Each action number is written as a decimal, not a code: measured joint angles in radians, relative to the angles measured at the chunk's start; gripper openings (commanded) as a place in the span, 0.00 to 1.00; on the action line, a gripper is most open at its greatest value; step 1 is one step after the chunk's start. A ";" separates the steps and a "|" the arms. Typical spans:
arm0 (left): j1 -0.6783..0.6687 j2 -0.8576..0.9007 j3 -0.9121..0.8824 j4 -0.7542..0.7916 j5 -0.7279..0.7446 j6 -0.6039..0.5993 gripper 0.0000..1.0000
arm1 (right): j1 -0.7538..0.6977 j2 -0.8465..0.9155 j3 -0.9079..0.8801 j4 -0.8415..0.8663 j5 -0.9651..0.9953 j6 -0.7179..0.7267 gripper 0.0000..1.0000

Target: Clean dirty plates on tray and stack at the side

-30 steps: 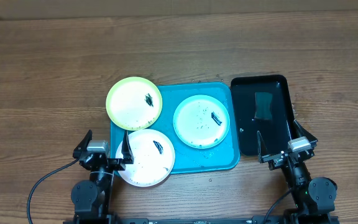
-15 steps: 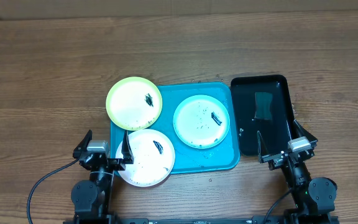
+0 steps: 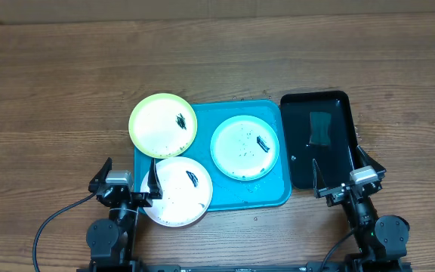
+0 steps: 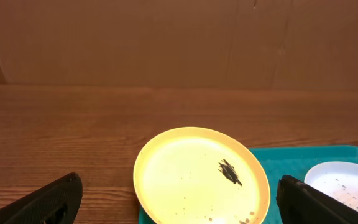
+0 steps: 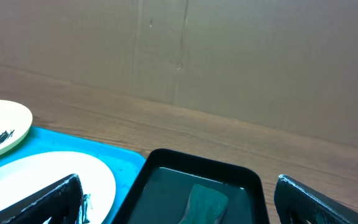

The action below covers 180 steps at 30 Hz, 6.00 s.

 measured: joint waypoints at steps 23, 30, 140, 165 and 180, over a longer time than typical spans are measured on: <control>0.000 0.000 0.000 0.000 0.000 0.000 1.00 | 0.000 0.000 0.000 0.000 0.000 0.000 1.00; 0.000 0.000 0.000 0.000 0.000 0.000 1.00 | 0.000 0.000 0.000 0.000 0.000 0.000 1.00; -0.462 1.919 1.436 -0.997 0.137 -0.291 0.46 | 0.000 1.865 1.176 -0.616 0.170 0.387 0.57; -0.462 1.920 1.395 -0.870 0.089 -0.345 0.33 | 0.000 1.865 1.148 -0.582 0.171 0.389 0.45; -0.462 1.931 1.308 -0.787 0.043 -0.381 0.22 | 0.000 1.865 1.148 -0.583 0.172 0.389 0.43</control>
